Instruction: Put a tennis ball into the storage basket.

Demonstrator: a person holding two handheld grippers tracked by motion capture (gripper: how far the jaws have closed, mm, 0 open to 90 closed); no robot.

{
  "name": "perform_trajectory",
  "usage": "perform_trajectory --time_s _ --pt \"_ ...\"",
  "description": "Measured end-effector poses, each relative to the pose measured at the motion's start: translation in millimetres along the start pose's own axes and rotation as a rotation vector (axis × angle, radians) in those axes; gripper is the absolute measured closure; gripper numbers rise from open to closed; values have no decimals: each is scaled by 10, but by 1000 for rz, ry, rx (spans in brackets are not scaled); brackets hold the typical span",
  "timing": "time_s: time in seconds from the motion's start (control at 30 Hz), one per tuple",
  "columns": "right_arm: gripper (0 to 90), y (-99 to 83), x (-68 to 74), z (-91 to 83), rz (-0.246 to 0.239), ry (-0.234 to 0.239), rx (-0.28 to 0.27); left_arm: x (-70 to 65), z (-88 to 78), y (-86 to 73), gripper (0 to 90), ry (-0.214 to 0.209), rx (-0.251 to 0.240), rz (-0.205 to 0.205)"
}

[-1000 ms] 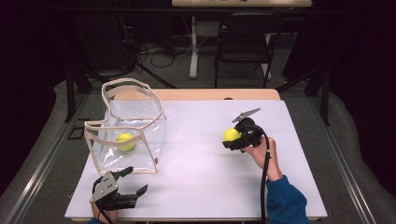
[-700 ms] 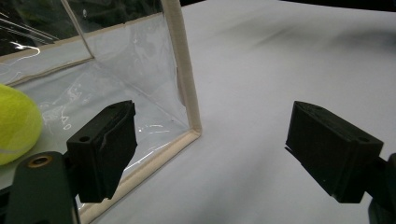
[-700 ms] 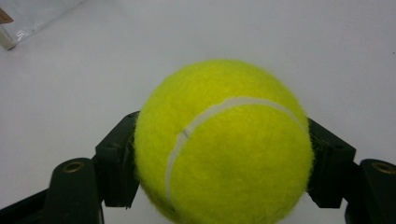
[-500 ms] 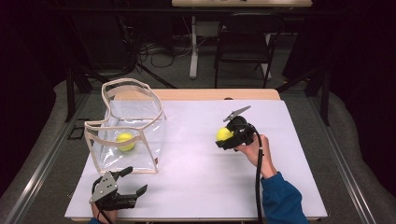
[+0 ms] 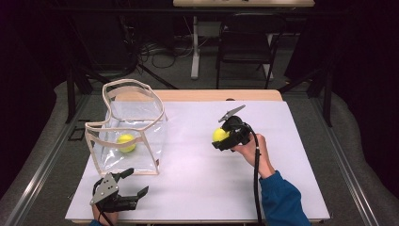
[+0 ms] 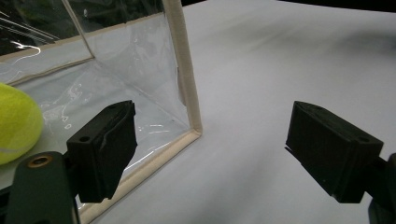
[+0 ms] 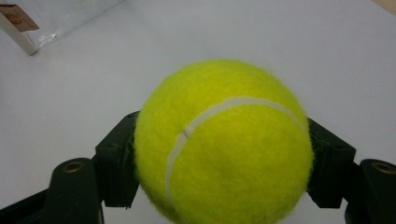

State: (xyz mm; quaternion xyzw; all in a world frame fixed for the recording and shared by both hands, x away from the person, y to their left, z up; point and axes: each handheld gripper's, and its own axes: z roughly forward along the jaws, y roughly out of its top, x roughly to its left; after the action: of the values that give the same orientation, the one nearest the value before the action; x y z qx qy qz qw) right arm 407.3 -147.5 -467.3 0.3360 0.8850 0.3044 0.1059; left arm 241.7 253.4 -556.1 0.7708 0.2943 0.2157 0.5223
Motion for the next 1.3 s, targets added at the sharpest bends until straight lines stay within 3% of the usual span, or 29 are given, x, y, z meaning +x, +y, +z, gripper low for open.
perform_trajectory --time_s 1.3 --pt "260 322 193 -5 -82 27 38 7 10 3 159 -7 -1 7"
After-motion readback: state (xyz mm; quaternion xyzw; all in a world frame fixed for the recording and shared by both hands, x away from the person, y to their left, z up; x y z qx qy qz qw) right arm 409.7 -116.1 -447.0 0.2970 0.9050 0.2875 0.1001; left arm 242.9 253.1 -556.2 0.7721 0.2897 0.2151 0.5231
